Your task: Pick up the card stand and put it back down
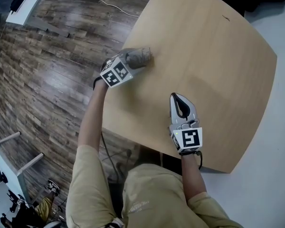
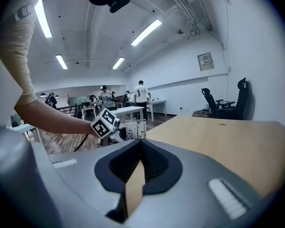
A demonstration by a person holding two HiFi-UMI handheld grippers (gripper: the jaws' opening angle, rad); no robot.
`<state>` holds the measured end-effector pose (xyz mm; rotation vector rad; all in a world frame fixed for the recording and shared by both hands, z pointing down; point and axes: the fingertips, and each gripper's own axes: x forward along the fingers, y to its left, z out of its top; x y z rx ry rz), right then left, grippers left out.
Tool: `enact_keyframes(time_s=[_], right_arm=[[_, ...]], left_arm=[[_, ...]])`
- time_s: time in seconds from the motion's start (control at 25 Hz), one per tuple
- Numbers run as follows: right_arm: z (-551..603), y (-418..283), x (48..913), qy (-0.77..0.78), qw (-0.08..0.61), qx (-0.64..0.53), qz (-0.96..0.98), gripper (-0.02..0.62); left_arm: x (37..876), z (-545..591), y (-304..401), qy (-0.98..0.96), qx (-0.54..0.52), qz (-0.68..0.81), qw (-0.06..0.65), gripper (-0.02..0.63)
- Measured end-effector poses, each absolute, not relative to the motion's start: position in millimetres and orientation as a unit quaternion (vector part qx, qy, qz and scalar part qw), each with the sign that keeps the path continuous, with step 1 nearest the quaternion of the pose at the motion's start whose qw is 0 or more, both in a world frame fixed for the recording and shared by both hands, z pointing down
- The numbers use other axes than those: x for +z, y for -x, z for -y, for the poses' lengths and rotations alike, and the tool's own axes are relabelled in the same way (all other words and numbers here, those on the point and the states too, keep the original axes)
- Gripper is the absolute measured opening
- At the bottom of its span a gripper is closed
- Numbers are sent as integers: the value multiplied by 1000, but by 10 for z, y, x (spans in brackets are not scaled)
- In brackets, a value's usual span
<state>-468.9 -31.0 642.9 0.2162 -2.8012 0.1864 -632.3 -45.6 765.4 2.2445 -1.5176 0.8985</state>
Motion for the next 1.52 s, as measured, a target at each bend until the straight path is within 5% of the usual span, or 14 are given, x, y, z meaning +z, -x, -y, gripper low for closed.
enact_keyframes(time_s=[0.16,0.4,0.6,1.0,1.52], right_arm=[[311,4426,6257,-89,161,91,979,5],[146,4101,5821,-62,149,104,981,5],[-11,3839,5502,-45,142,85,985,5],[-189,3606,4708,-20,83,38,996,3],[-268,3267,4207,-14,34,-1,999,5]], left_arm=[[7389,210,6320,-730,297,593,163,328],[6954,-366,5983,-630,280,698,193,325],[6219,-777,5289,-566,203,778,181,129],[5025,-833,4222,-539,116,827,111,65],[4169,-1172,3900,-471,76,879,13,2]])
